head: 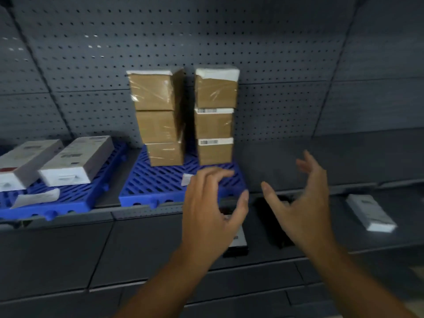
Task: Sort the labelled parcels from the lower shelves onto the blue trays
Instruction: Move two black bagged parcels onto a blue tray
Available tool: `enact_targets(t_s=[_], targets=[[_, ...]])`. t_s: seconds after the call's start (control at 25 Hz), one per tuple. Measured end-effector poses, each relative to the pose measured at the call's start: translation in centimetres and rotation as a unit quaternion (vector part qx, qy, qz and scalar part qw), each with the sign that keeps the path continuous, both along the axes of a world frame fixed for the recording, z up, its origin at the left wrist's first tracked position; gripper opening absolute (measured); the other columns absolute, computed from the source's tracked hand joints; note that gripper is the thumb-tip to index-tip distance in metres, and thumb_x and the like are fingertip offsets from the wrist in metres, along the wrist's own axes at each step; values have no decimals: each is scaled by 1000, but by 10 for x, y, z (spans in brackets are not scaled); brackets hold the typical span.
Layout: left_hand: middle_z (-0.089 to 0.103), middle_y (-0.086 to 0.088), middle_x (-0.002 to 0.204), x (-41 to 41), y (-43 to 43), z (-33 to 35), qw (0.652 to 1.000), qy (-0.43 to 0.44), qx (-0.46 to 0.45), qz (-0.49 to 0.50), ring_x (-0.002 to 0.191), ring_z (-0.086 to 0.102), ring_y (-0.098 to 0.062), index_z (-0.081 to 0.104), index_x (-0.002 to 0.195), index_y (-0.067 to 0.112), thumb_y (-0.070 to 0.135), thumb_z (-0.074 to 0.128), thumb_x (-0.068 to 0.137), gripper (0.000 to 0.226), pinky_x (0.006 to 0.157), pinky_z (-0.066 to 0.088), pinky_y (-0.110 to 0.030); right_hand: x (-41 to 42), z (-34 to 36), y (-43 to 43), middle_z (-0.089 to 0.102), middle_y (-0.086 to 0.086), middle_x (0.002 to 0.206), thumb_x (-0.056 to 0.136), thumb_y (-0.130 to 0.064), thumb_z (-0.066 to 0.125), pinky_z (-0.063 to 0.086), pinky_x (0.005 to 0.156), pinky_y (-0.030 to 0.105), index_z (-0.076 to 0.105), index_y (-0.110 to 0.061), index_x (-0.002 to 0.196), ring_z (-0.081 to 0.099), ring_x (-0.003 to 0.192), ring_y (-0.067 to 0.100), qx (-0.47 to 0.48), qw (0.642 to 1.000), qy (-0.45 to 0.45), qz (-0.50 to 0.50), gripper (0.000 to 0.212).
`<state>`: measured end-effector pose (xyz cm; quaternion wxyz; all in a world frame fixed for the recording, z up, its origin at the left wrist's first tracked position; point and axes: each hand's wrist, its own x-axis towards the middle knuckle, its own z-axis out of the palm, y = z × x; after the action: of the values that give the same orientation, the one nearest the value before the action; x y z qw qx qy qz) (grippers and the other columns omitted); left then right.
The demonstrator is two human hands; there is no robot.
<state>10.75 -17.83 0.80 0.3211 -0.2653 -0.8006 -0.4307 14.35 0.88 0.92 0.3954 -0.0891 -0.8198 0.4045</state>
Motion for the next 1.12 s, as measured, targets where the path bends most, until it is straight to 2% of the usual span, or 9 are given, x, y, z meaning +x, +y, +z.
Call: enact_targets(t_s=[0.2, 0.32, 0.4, 0.52, 0.72, 0.92, 1.0, 1.12], targets=[[48, 19, 118, 35, 24, -55, 994, -82, -24, -71, 111, 51, 0, 54, 124, 32, 57, 55, 97, 37, 90, 42, -18, 68, -40, 30, 39, -20, 131, 76, -67, 66, 42, 107, 55, 32, -26, 152, 46, 130, 16, 26, 995, -68, -75, 93], [50, 18, 118, 46, 35, -90, 989, -124, -35, -71, 105, 52, -2, 54, 123, 32, 57, 60, 92, 40, 86, 48, -25, 95, -58, 47, 47, -9, 131, 73, -68, 65, 44, 105, 55, 37, -19, 149, 49, 126, 18, 30, 988, -105, -111, 95], [50, 15, 118, 45, 41, -108, 985, -153, -58, -54, 105, 53, -6, 54, 125, 30, 58, 62, 89, 46, 86, 51, -32, 101, -68, 58, 51, 1, 131, 70, -71, 63, 44, 105, 56, 41, -14, 147, 50, 125, 22, 17, 982, -138, -128, 99], [50, 15, 118, 38, 48, -123, 980, -178, -87, -12, 109, 51, -6, 53, 129, 30, 61, 61, 86, 54, 91, 51, -34, 98, -85, 75, 52, 4, 133, 68, -74, 63, 43, 108, 56, 42, -13, 147, 49, 126, 23, -3, 975, -182, -128, 102], [55, 10, 115, 20, 76, -146, 974, -173, -116, 91, 105, 55, -13, 52, 128, 29, 63, 62, 80, 60, 89, 54, -38, 67, -111, 120, 49, 7, 138, 75, -56, 79, 39, 110, 55, 42, -13, 149, 45, 131, 28, 29, 963, -254, -87, 93], [61, -9, 120, 3, 113, -174, 939, -257, -131, 189, 110, 59, -34, 62, 129, 13, 57, 78, 74, 72, 93, 52, -50, 24, -144, 178, 43, 11, 145, 76, -68, 73, 35, 112, 55, 36, -11, 152, 41, 135, 33, 78, 931, -354, -30, 102], [55, -8, 129, -7, 116, -189, 908, -323, -151, 221, 119, 54, -32, 55, 137, 16, 62, 75, 75, 80, 101, 47, -47, 1, -165, 190, 40, 12, 149, 73, -73, 71, 32, 113, 55, 35, -11, 153, 37, 137, 34, 78, 918, -388, -21, 107], [45, -6, 141, -32, 116, -226, 875, -364, -184, 261, 128, 45, -28, 40, 146, 20, 73, 68, 74, 94, 108, 40, -43, -45, -208, 196, 29, 16, 158, 68, -81, 68, 26, 118, 54, 23, -7, 156, 27, 145, 36, 75, 894, -441, -31, 124]])
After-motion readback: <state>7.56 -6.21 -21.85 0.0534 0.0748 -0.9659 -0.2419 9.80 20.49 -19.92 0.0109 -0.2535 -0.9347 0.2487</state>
